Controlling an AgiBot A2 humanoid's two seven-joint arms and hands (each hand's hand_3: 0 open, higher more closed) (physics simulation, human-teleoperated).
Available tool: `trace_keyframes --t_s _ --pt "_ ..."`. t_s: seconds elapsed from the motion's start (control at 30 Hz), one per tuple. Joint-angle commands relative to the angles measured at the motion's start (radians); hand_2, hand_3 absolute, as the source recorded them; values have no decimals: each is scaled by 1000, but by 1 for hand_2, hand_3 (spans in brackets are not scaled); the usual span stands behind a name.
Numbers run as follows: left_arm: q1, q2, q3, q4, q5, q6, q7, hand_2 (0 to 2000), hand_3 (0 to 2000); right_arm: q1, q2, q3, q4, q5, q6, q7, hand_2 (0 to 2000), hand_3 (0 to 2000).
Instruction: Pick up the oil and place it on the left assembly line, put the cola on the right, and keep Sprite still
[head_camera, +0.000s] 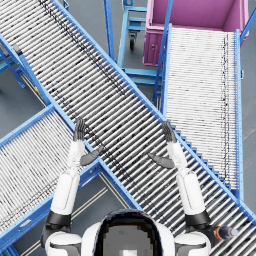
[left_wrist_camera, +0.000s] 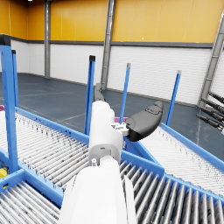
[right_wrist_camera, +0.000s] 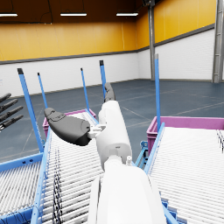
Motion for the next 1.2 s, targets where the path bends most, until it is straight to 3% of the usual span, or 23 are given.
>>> trace_keyframes --t_s 0.03,1.2 --pt "0 0 0 0 0 0 0 0 0 0 0 0 0 0 0 0 0 0" --pt "0 0 0 0 0 0 0 0 0 0 0 0 0 0 0 0 0 0"
